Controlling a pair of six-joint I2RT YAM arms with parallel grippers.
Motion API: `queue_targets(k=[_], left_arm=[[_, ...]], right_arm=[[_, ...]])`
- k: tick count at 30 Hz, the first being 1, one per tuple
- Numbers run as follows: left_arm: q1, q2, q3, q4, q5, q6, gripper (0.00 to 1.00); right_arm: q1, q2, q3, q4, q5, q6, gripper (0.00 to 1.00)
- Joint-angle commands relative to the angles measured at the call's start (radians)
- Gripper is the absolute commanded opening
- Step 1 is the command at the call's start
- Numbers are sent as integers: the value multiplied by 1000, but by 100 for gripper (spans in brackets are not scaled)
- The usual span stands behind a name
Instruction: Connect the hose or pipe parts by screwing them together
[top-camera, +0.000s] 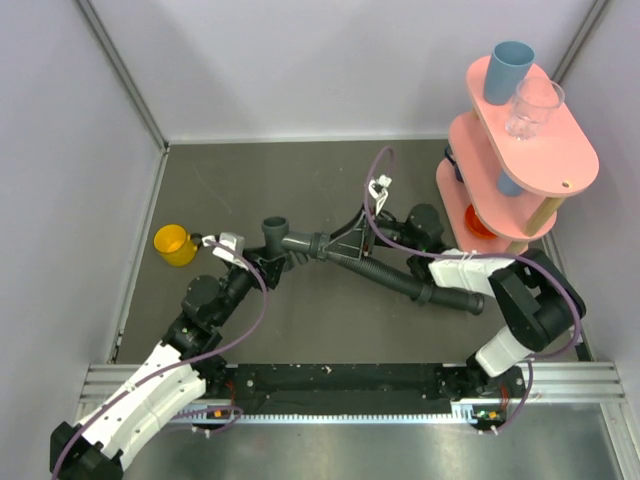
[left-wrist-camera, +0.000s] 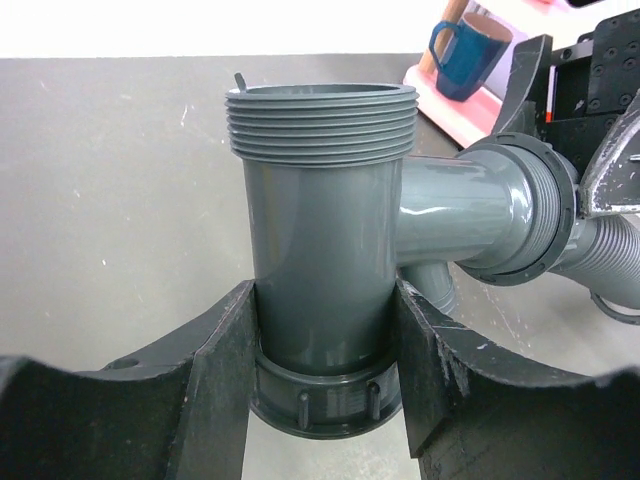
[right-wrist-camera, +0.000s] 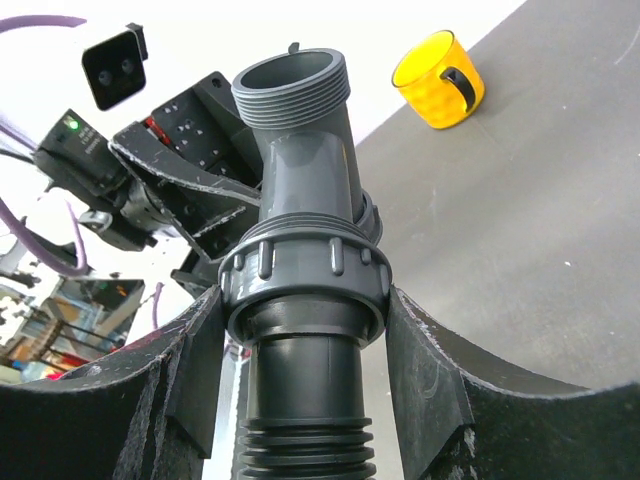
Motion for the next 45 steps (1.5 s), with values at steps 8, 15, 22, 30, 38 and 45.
queue_targets(k=[8,15,22,30,38,45], left_arm=[[-47,4,-47,251,193,-14,0],[-47,47,7,201,193,-19,0],[-47,32,60,85,159,-53,49],[-47,-62,82,-28,77,-74,72],[-47,-72,172,-210,49,-132,76],[-47,-43,292,-437,29,-220,77]], right_arm=[[4,77,71,468,-52,354,0],[-2,59,79,432,-60,313,0],[-27,33,54,392,-52,244,0],[-70,42,22,457,-52,265,0],[-87,43,14,458,-51,239,0],[-101,36,20,423,-49,196,0]])
